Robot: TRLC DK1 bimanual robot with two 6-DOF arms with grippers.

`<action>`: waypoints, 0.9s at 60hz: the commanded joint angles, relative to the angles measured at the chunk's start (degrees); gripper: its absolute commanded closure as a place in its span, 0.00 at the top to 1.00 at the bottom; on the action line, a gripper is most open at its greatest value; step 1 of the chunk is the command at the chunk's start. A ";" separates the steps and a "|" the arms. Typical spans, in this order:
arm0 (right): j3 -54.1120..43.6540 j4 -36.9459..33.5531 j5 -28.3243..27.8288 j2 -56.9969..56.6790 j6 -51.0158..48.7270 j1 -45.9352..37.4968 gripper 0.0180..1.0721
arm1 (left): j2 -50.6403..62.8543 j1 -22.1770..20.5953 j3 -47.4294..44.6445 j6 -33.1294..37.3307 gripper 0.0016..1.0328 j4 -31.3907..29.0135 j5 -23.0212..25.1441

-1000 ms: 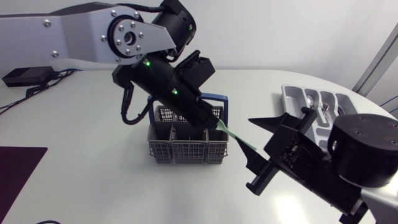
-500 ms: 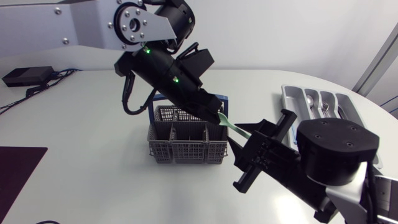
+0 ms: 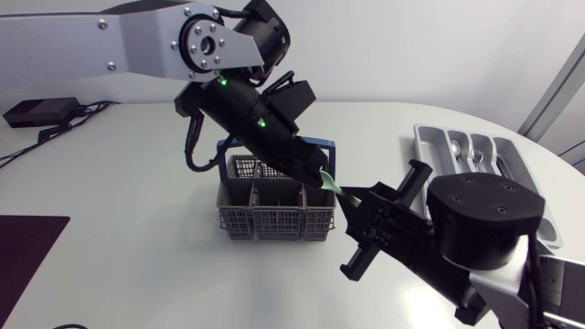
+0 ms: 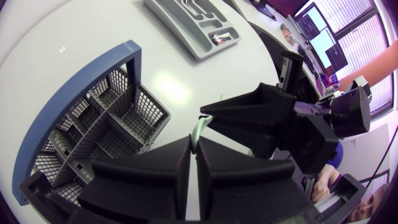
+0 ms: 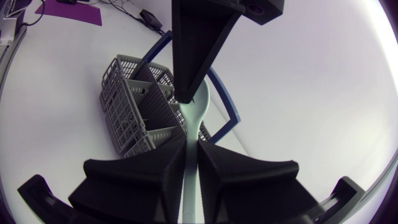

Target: Sort the cutlery from the basket into the organizer compartments.

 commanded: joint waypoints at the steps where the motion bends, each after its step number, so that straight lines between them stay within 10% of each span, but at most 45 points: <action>1: 1.03 0.02 0.15 0.80 -0.56 0.57 0.09 | 0.94 -0.21 0.82 -0.29 0.03 -0.63 0.56; 12: 0.86 -0.06 0.15 0.98 -0.39 0.48 0.08 | 0.85 -0.03 0.91 -0.37 0.05 -0.55 0.65; 35: -1.52 -2.61 -0.55 -2.80 -0.04 0.05 0.08 | -2.58 1.28 1.17 -1.43 0.96 4.29 2.32; 54: -4.42 -9.82 -7.85 -9.83 -0.21 -6.63 0.08 | -8.29 2.78 -4.45 -1.17 0.96 14.40 -0.05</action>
